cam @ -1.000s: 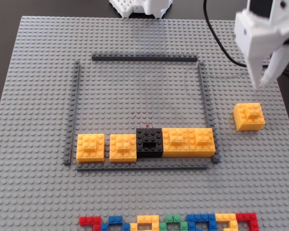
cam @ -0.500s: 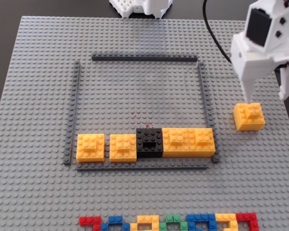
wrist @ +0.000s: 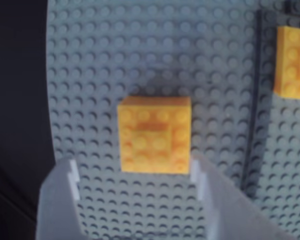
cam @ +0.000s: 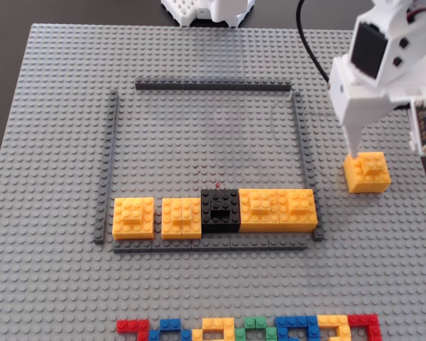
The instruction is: Grab the cube and place it into the grid
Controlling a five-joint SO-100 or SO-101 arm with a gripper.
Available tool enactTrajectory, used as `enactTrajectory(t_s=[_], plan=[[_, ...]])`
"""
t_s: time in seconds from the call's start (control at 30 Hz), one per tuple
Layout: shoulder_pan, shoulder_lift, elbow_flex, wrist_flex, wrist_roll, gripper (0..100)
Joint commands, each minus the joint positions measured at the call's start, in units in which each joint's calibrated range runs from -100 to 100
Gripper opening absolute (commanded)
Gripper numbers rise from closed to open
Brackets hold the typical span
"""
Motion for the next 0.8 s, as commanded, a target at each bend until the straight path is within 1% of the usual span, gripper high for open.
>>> enactTrajectory(t_s=[0.0, 0.77], plan=[[-0.2, -0.8, -4.5, -0.8, 0.0, 28], [-0.8, 0.7, -5.8, -1.0, -0.2, 27]])
